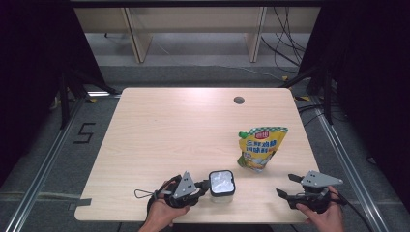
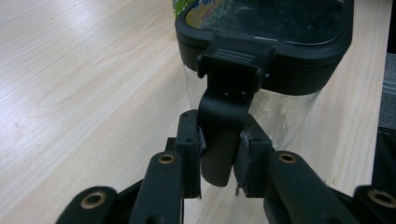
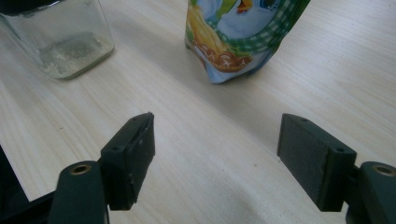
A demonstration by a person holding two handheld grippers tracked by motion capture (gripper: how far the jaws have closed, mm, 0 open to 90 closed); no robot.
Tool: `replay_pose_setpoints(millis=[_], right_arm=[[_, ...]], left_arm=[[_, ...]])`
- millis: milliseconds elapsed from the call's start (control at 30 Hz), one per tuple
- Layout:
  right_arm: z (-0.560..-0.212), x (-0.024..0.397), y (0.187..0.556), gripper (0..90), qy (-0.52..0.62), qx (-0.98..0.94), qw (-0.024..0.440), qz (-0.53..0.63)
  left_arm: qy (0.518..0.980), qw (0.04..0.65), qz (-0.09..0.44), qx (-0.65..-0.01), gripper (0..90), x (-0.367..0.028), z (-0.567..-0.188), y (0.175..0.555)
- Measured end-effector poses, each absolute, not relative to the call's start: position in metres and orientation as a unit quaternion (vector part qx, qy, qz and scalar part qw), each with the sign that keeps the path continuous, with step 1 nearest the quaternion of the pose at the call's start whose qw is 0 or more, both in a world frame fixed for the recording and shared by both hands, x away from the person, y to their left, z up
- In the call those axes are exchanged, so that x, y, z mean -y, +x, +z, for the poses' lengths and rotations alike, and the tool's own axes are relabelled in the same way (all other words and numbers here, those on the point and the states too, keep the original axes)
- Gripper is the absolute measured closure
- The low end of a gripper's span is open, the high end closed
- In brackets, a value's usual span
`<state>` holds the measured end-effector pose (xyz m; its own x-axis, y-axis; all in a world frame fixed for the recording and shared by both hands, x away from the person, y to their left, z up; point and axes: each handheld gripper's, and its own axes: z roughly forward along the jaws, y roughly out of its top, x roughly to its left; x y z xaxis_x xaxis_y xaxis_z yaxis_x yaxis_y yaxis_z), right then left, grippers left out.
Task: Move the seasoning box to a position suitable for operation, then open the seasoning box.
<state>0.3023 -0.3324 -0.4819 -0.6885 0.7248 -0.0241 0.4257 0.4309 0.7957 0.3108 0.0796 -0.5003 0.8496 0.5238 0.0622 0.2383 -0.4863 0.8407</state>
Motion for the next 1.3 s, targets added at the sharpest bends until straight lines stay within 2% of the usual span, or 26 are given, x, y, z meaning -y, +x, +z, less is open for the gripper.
replay_pose_setpoints(millis=[100, 500, 600, 733, 800, 1000, 1300], right_arm=[[-0.482, 0.332, 0.303, 28.8, 0.348, -0.825, 0.185, 0.404], [-0.482, 0.332, 0.302, 31.5, 0.337, -0.824, 0.181, 0.419], [-0.482, 0.333, 0.302, 31.4, 0.334, -0.827, 0.185, 0.412], [-0.482, 0.335, 0.300, 31.4, 0.338, -0.823, 0.184, 0.417], [-0.483, 0.335, 0.299, 31.3, 0.351, -0.820, 0.173, 0.418], [-0.483, 0.335, 0.300, 31.2, 0.347, -0.821, 0.179, 0.416], [-0.482, 0.336, 0.301, 31.0, 0.338, -0.825, 0.184, 0.414]], left_arm=[[0.854, 0.447, 0.161, -0.213, 73.4, -0.081, -0.499, 0.315], [0.843, 0.454, 0.164, -0.237, 73.5, -0.084, -0.501, 0.317], [0.847, 0.454, 0.156, -0.228, 65.8, -0.084, -0.500, 0.317], [0.854, 0.439, 0.149, -0.237, 46.2, -0.087, -0.499, 0.318], [0.861, 0.424, 0.156, -0.234, 39.3, -0.092, -0.499, 0.318], [0.856, 0.429, 0.143, -0.251, 29.7, -0.111, -0.497, 0.313], [0.845, 0.444, 0.138, -0.264, 25.8, -0.122, -0.488, 0.317]])
